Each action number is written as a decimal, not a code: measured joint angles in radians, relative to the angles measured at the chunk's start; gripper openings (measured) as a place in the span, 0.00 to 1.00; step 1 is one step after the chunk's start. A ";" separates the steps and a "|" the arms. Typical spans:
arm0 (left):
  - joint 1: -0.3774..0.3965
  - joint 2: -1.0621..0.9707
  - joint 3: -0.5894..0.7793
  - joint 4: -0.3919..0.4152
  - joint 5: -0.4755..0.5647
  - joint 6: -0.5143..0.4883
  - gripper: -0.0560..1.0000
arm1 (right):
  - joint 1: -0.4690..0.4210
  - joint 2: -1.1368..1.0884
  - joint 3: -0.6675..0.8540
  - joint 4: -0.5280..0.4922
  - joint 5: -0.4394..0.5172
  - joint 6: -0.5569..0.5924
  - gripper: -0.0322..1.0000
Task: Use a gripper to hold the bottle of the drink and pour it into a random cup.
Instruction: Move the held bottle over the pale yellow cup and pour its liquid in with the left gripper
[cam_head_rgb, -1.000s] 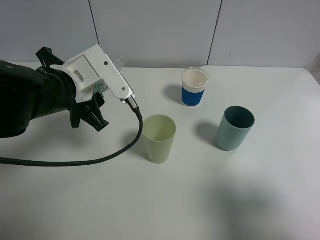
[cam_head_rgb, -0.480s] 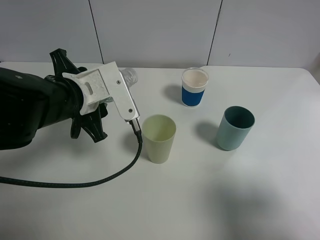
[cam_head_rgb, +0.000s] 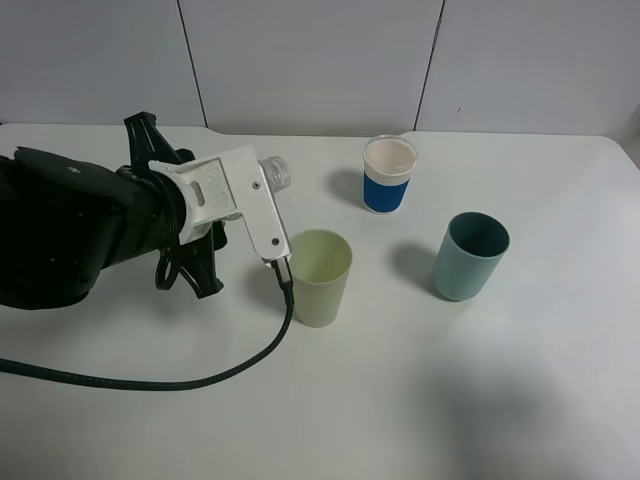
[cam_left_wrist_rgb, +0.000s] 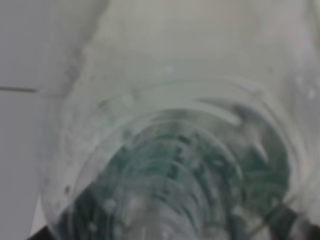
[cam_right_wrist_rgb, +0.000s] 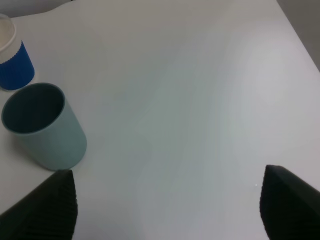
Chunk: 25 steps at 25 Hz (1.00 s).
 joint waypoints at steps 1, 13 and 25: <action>-0.005 0.004 -0.008 0.000 0.000 0.001 0.50 | 0.000 0.000 0.000 0.000 0.000 0.000 0.75; -0.024 0.006 -0.025 0.000 0.000 0.092 0.50 | 0.000 0.000 0.000 0.000 0.000 0.000 0.75; -0.024 0.006 -0.025 0.000 -0.026 0.149 0.50 | 0.000 0.000 0.000 0.000 0.000 0.000 0.75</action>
